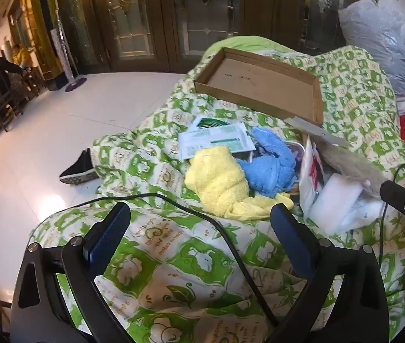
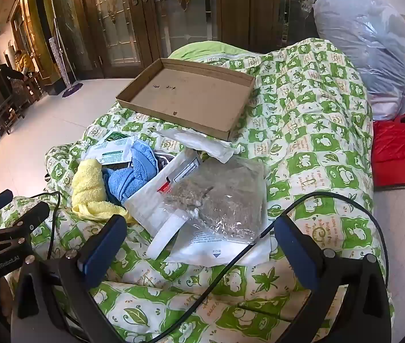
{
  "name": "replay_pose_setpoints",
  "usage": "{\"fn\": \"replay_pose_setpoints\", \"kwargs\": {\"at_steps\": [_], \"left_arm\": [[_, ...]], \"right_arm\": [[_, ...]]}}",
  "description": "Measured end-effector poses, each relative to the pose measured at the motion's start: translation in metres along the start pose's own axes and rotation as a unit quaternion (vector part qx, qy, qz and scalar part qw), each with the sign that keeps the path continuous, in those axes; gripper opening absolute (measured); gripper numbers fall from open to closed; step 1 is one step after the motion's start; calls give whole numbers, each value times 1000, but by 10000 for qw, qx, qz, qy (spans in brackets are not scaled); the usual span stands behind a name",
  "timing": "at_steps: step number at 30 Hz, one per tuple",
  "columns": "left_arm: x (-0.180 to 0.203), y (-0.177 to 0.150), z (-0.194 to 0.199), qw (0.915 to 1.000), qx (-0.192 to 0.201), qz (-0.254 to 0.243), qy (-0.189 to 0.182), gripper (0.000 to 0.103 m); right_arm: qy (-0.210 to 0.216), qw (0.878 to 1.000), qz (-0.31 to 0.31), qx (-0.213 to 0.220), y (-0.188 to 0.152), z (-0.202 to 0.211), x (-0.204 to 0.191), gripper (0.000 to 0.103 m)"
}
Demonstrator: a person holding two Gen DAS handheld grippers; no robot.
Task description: Organize soft objects
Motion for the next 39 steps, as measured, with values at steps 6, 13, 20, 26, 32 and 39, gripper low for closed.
{"fn": "replay_pose_setpoints", "kwargs": {"at_steps": [6,13,20,26,32,39], "left_arm": [[10,0,-3,9996,-68,-57,-252,99],[3,-4,-5,9991,-79,121,-399,99],[-9,-3,-9,9998,29,200,3,99],[2,-7,-16,9998,-117,-45,-185,99],[-7,-8,-19,9995,-205,176,-183,99],[-1,-8,-20,9997,-213,42,-125,99]], "right_arm": [[-7,10000,0,-19,-1,0,0,103],[122,9999,-46,-114,-6,4,-2,103],[400,9992,12,-24,-12,18,-15,102],[418,9988,69,265,-9,34,-19,103],[494,9987,66,140,-11,26,-20,103],[538,9981,234,183,-10,28,-26,103]]}}
Point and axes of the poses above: each gripper's, at about its wrist camera, not at the fingertips, and z roughly against the way its jaws point, x to its right, y to its top, the point moved 10 cm from there along -z, roughly the way its jaws point, and after that the axes turned 12 degrees about -x, right-handed, at the moved point
